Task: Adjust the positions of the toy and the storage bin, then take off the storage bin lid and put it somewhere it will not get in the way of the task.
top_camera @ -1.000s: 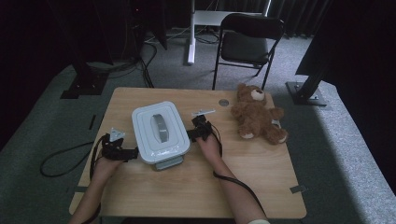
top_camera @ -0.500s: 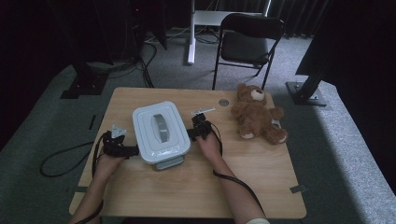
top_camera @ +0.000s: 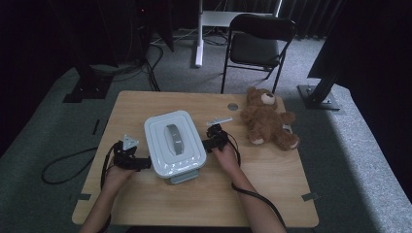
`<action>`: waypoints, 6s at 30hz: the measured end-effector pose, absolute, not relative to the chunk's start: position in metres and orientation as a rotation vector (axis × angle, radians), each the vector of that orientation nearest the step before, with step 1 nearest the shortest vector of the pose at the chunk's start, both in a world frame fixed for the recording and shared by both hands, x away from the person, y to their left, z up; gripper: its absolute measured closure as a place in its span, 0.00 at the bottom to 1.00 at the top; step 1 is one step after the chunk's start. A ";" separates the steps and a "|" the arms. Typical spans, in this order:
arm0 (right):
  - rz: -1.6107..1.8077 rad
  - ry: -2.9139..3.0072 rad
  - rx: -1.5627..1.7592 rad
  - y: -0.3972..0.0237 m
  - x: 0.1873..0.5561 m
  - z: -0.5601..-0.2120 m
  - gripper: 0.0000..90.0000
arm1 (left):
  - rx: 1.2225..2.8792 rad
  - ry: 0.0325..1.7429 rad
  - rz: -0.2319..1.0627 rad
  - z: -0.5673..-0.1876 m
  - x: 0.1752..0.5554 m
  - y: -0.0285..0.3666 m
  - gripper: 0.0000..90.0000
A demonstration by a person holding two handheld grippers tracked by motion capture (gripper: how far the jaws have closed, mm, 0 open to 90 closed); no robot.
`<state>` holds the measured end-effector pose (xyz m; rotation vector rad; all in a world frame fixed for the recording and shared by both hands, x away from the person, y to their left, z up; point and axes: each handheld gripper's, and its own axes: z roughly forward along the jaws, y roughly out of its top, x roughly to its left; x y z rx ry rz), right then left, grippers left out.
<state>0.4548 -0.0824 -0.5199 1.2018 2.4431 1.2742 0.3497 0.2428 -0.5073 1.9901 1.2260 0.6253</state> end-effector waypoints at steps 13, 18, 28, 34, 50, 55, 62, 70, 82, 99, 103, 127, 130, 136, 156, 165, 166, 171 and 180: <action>1.259 2.435 1.168 -0.112 0.438 -0.517 0.22 | 2.032 1.143 0.602 -0.502 0.336 0.216 0.03; 1.264 2.420 1.167 -0.123 0.430 -0.517 0.21 | 2.046 1.115 0.583 -0.502 0.332 0.208 0.03; 1.230 2.376 1.128 -0.145 0.415 -0.515 0.21 | 2.064 1.064 0.561 -0.503 0.327 0.189 0.03; 1.250 2.339 1.156 -0.157 0.410 -0.515 0.15 | 2.046 1.073 0.513 -0.505 0.325 0.188 0.02; 1.207 2.245 1.169 -0.210 0.364 -0.528 0.15 | 2.045 1.138 0.467 -0.500 0.295 0.243 0.03; 1.173 2.216 1.183 -0.230 0.343 -0.538 0.15 | 2.030 1.148 0.481 -0.489 0.285 0.250 0.03; 1.118 2.196 1.227 -0.254 0.326 -0.546 0.15 | 2.005 1.117 0.492 -0.467 0.277 0.246 0.03; 1.088 2.166 1.268 -0.269 0.318 -0.552 0.15 | 1.999 1.061 0.497 -0.452 0.274 0.235 0.03; 1.025 2.139 1.303 -0.285 0.308 -0.558 0.16 | 1.982 0.943 0.481 -0.426 0.274 0.216 0.03; 0.976 2.080 1.411 -0.300 0.299 -0.561 0.15 | 2.005 0.838 0.441 -0.413 0.281 0.177 0.03; 0.938 2.088 1.410 -0.298 0.300 -0.562 0.15 | 2.017 0.824 0.427 -0.411 0.285 0.168 0.03; 0.928 2.081 1.418 -0.298 0.301 -0.562 0.14 | 2.134 0.768 0.349 -0.416 0.310 0.115 0.03; 0.929 2.081 1.420 -0.298 0.301 -0.562 0.14 | 2.140 0.776 0.337 -0.418 0.314 0.109 0.03; 0.928 2.082 1.420 -0.298 0.301 -0.562 0.14 | 2.150 0.800 0.324 -0.421 0.320 0.101 0.05; 0.928 2.081 1.418 -0.298 0.301 -0.562 0.15 | 2.140 0.856 0.314 -0.425 0.333 0.081 0.33; 0.928 2.078 1.420 -0.299 0.301 -0.562 0.15 | 2.094 0.848 0.256 -0.424 0.332 0.084 0.47; 0.928 2.078 1.420 -0.299 0.301 -0.562 0.15 | 2.092 0.853 0.263 -0.424 0.331 0.083 0.57; 0.928 2.078 1.420 -0.299 0.301 -0.562 0.15 | 2.077 0.844 0.242 -0.426 0.330 0.084 0.60; 0.928 2.078 1.421 -0.298 0.301 -0.562 0.15 | 2.044 0.813 0.231 -0.417 0.322 0.086 0.71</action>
